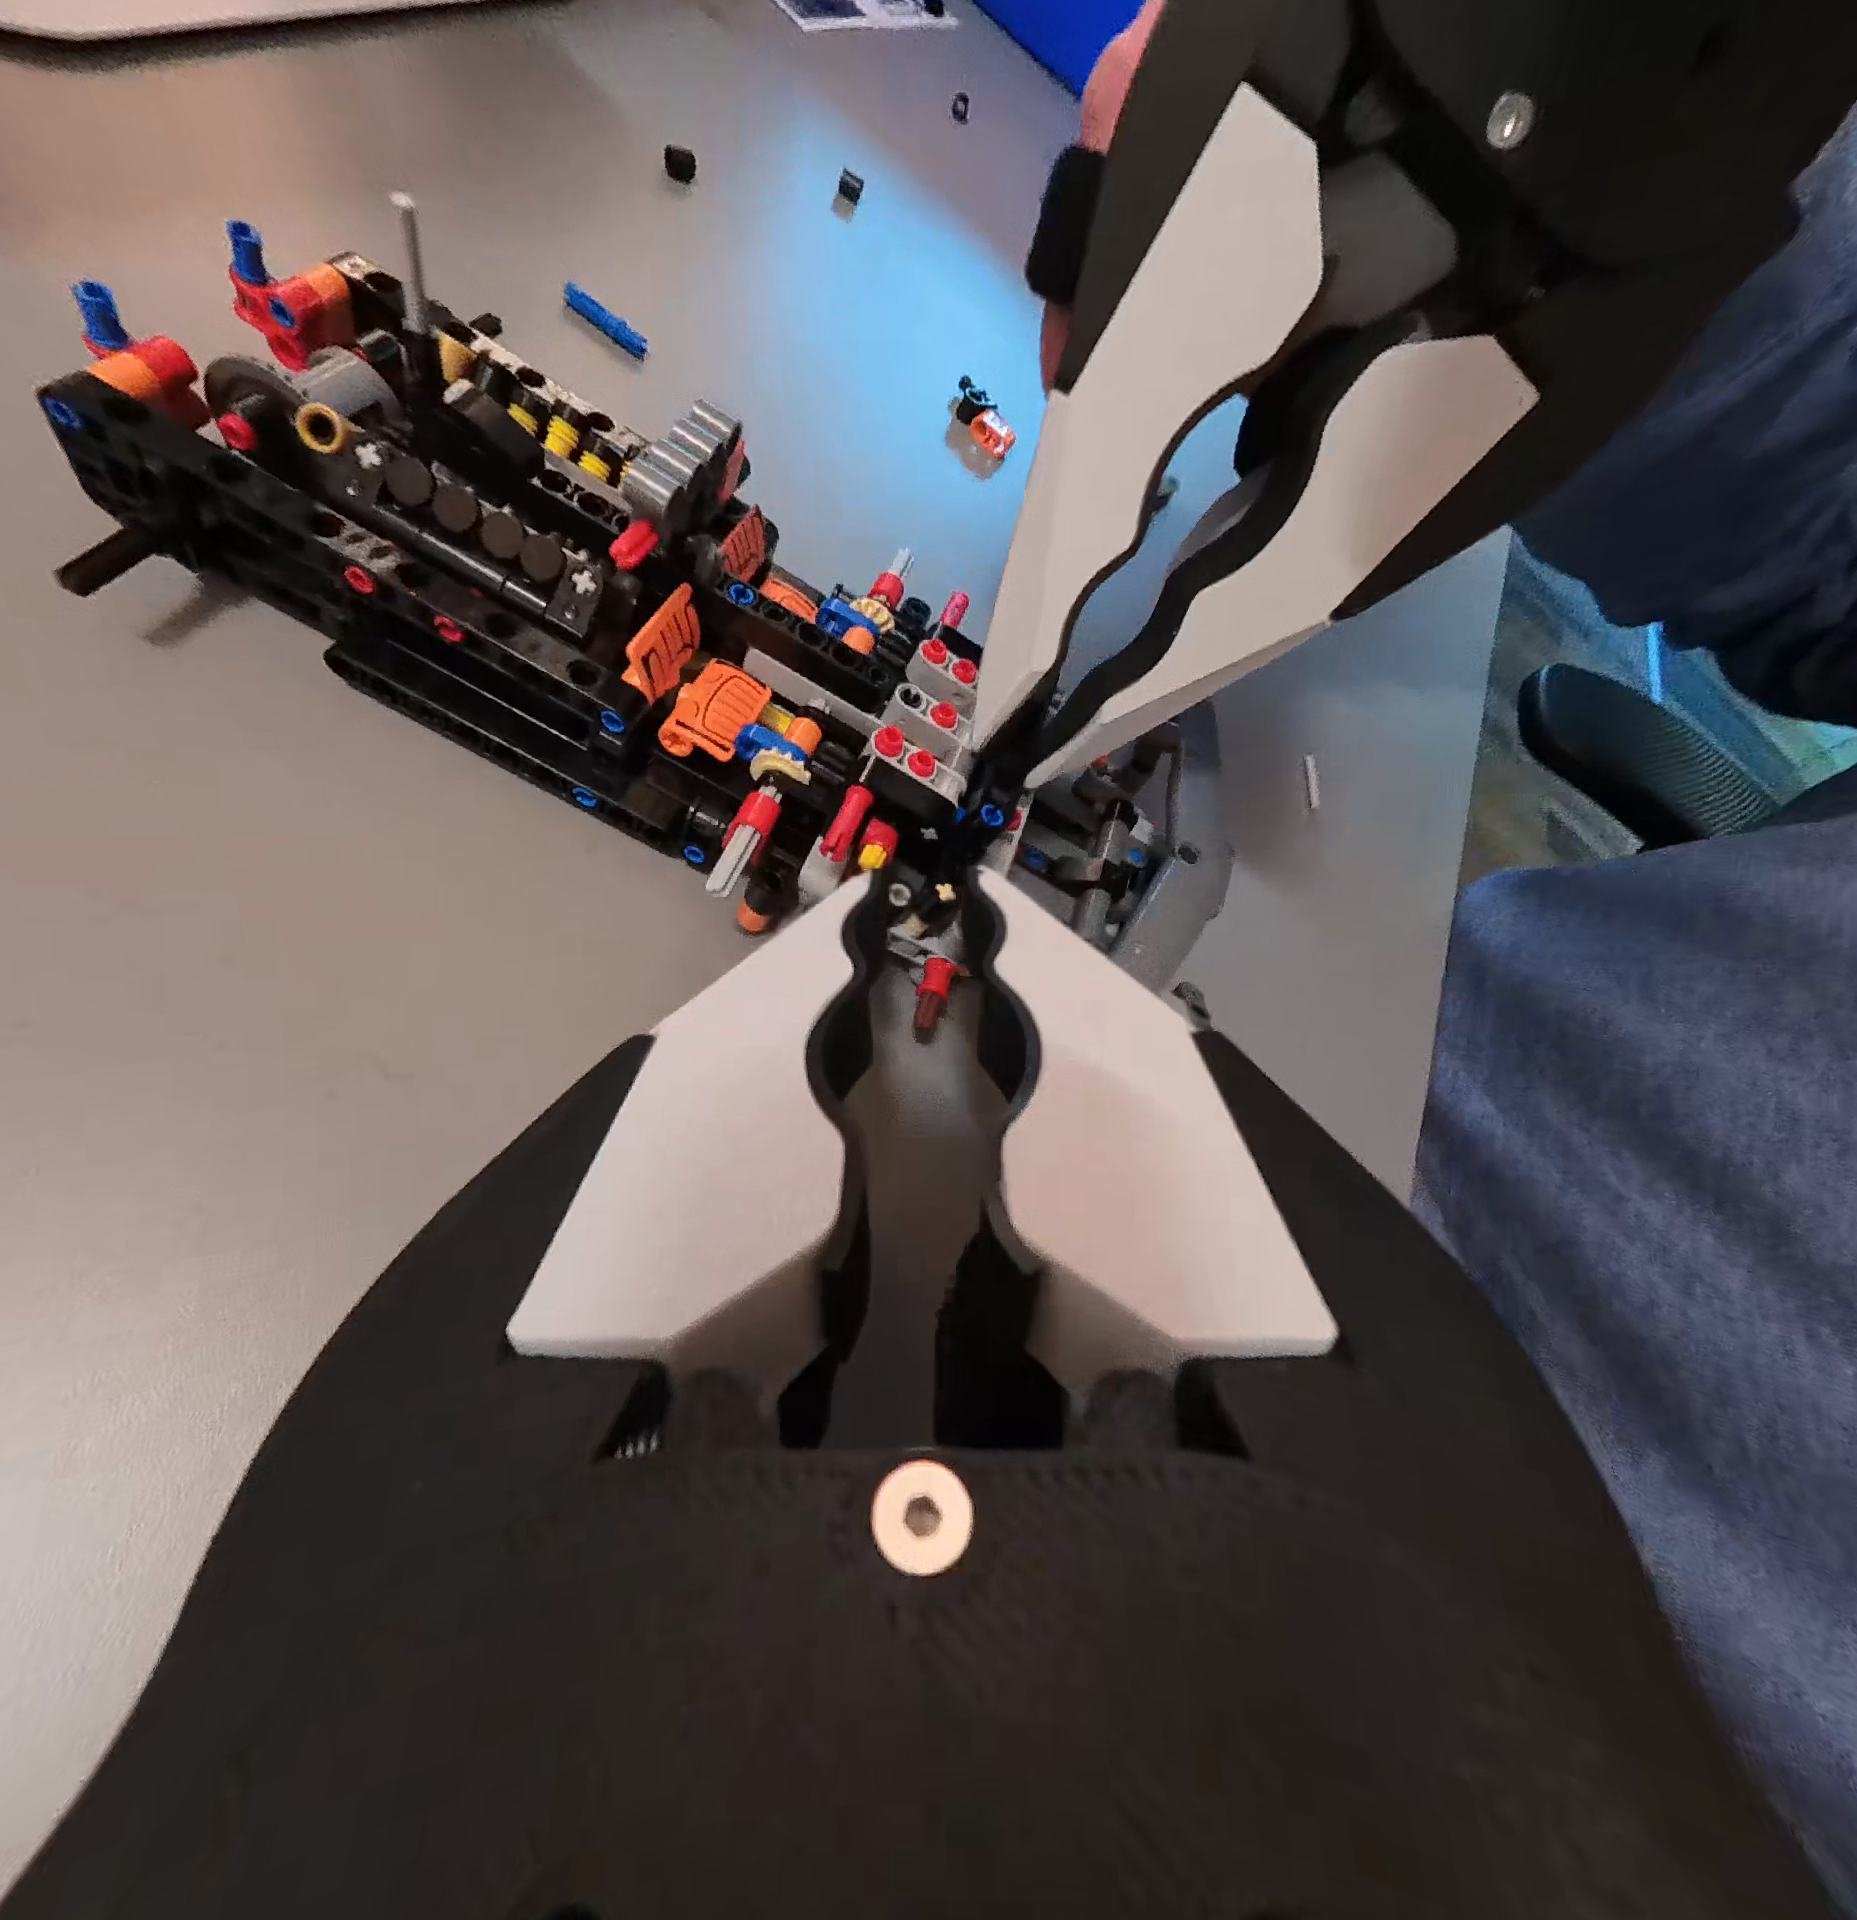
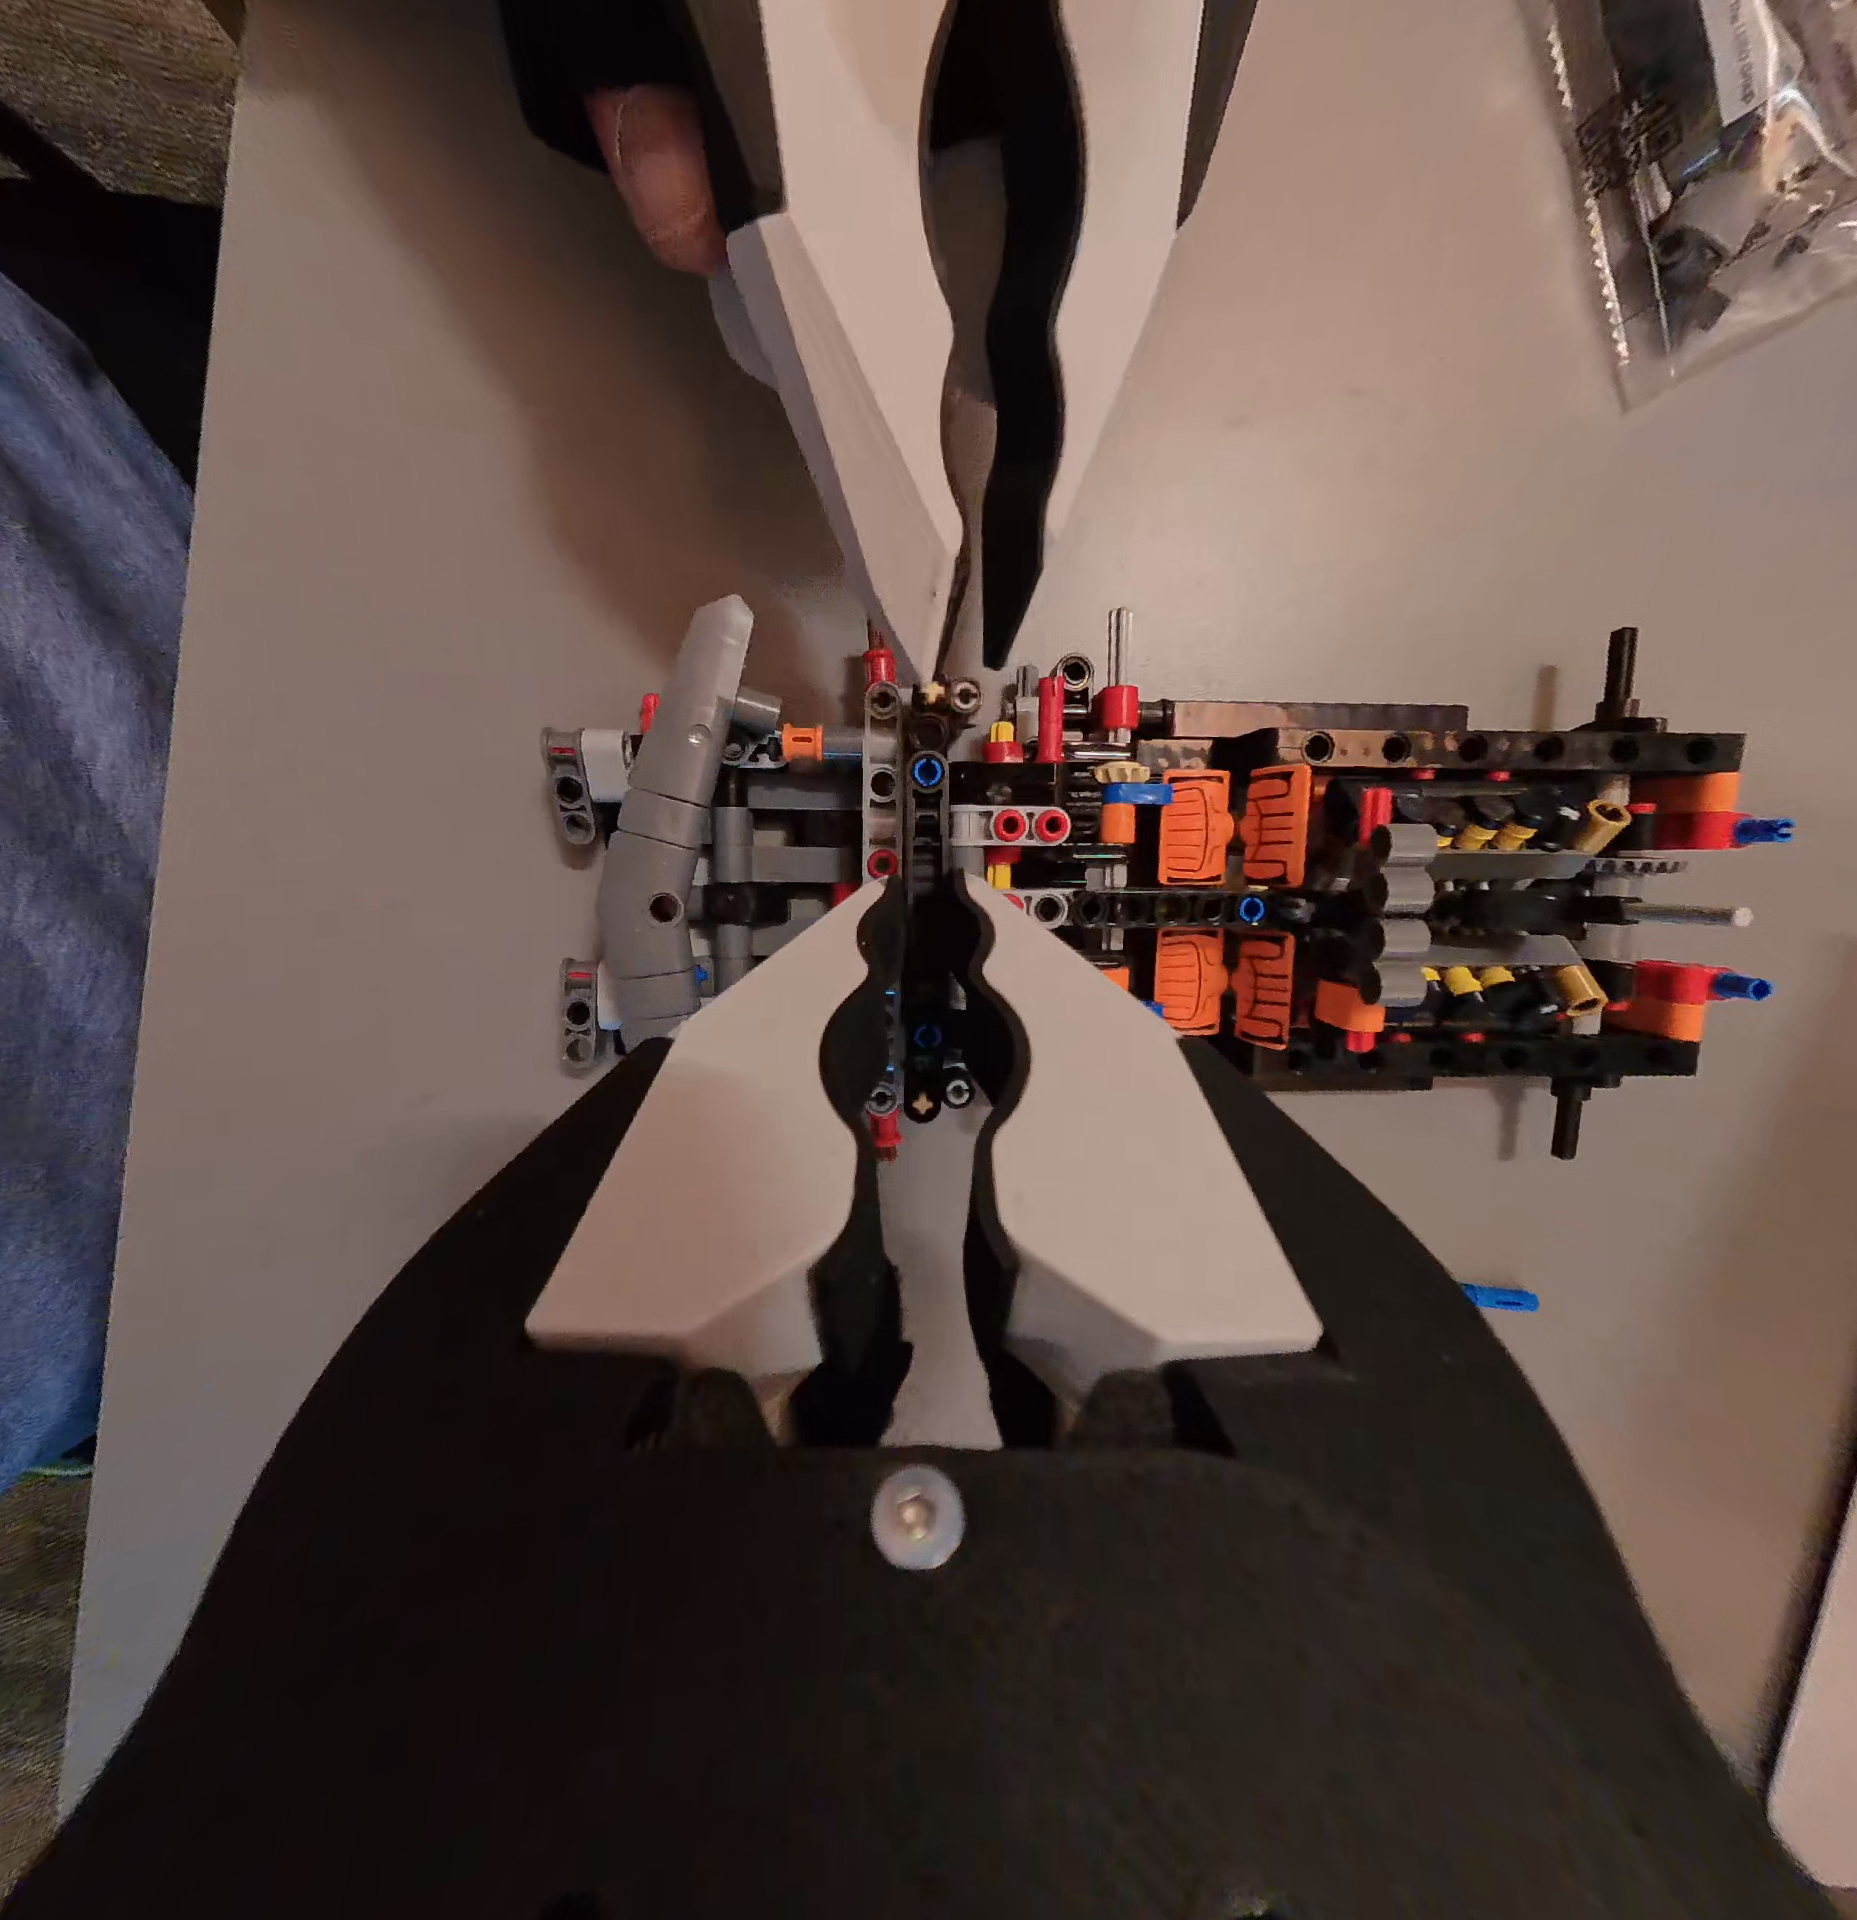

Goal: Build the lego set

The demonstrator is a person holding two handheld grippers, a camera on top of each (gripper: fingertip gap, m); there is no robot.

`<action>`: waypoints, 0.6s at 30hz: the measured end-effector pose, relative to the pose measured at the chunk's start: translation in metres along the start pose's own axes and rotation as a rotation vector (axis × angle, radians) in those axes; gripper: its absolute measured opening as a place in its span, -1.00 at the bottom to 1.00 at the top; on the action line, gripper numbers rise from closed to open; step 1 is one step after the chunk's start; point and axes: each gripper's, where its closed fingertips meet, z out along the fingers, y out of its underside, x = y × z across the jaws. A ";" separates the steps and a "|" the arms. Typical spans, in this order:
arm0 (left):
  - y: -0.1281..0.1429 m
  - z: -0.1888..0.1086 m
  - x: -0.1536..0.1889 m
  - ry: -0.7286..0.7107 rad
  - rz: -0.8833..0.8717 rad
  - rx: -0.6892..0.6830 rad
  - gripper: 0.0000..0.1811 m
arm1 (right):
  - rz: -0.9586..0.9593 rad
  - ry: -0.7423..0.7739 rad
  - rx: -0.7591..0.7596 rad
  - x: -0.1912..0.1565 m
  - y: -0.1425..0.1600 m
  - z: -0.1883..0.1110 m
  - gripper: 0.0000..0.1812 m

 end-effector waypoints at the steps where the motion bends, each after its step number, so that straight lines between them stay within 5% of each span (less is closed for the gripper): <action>1: 0.001 0.001 0.000 -0.002 0.008 -0.005 -0.90 | 0.002 -0.003 -0.001 0.000 0.000 0.000 -0.95; 18: 0.003 0.005 0.002 -0.007 0.063 -0.023 -0.97 | -0.031 0.054 0.045 0.000 -0.017 -0.014 -0.87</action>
